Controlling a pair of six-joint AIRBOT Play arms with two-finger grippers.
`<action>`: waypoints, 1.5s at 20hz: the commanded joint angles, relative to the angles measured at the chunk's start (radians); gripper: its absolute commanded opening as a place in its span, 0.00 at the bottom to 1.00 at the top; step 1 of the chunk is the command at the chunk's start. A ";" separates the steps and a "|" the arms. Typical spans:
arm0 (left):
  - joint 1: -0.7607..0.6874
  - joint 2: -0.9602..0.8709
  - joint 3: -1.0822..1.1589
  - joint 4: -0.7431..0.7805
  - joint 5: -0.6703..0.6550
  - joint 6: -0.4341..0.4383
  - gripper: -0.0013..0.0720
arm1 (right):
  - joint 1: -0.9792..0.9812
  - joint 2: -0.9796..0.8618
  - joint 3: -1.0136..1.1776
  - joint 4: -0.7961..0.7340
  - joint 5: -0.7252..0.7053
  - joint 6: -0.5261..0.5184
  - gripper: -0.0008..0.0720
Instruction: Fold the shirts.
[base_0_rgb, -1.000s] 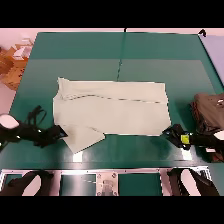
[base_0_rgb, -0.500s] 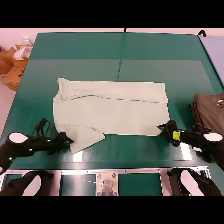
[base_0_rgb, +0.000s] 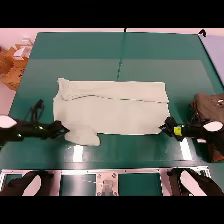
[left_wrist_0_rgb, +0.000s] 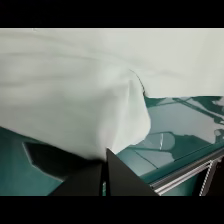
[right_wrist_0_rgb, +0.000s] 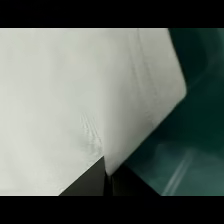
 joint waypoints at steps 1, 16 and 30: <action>0.000 0.001 0.151 0.087 -0.150 -0.042 0.05 | 0.003 -0.002 0.143 -0.269 0.213 0.116 0.04; -0.045 -0.417 0.681 -0.058 0.052 0.014 0.05 | 0.106 -0.454 0.777 -0.123 0.150 0.080 0.04; -0.056 -0.970 1.225 -0.069 0.294 -0.065 0.97 | -0.058 -0.945 1.262 -0.011 0.209 -0.249 0.62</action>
